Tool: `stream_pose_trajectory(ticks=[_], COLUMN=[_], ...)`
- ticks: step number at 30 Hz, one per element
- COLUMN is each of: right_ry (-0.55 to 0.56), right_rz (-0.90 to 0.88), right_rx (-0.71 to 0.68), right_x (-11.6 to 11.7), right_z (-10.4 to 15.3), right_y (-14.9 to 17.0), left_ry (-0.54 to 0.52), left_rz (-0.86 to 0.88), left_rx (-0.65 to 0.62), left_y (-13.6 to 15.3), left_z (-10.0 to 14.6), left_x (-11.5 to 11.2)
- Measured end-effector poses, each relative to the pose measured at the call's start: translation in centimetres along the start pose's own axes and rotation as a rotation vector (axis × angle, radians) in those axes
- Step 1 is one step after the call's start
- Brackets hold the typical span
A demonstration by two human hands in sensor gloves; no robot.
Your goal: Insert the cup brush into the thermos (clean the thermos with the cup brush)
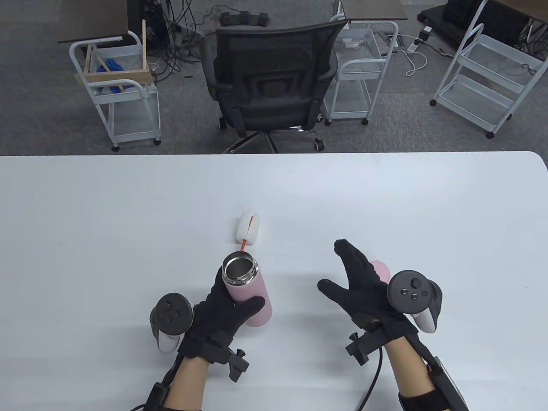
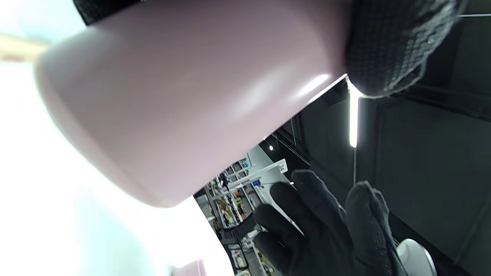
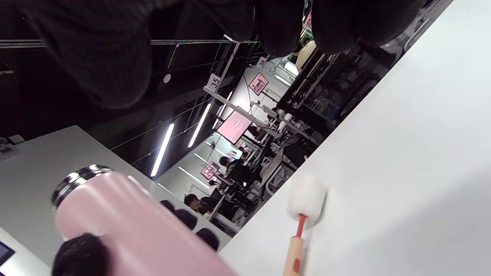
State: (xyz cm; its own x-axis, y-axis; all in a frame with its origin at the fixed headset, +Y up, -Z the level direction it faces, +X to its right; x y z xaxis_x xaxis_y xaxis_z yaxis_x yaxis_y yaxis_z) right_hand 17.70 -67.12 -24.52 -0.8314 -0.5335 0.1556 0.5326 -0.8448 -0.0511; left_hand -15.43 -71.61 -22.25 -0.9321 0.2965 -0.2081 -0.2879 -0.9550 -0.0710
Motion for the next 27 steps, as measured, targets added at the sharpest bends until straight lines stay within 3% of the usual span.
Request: stream_pose_trajectory(ticks=[6,17,23,27], right_ry=[-0.11,-0.28,-0.293,-0.206], right_rz=[-0.167,-0.169,-0.141,-0.164], right_rx=[-0.029,-0.092,-0.114,-0.1], right_x=[2.6,5.4,6.2,5.3], right_z=[0.2,0.5,0.8,0.9], right_y=[1.2,0.5,0.3,0.6], left_ry=[0.086,0.268,0.365,0.371], left_rz=[0.077,0.278,0.237,0.247], left_rx=[-0.006,-0.03,-0.058,-0.061], left_y=[-0.2,-0.3,-1.0,-1.1], left_z=[-0.2,-0.7,-0.5,-0.6], left_x=[-1.8,-4.6,-6.6,-6.6])
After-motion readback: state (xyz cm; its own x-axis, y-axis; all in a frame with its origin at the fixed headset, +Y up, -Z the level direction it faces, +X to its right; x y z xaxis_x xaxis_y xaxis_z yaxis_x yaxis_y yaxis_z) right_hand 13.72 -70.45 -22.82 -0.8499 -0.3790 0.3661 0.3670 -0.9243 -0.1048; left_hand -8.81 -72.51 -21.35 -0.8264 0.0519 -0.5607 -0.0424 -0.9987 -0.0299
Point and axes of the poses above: the tracker on the back of each hand, its own y axis roughly to the little-finger side, its own z axis roughly from the fingertips to the wrist, x = y × z, the point moved 1 cm from there along -z, roughly from the wrist to the fingertips, and after that the axes turned 15 degrees about x, right-handed, at the moved point
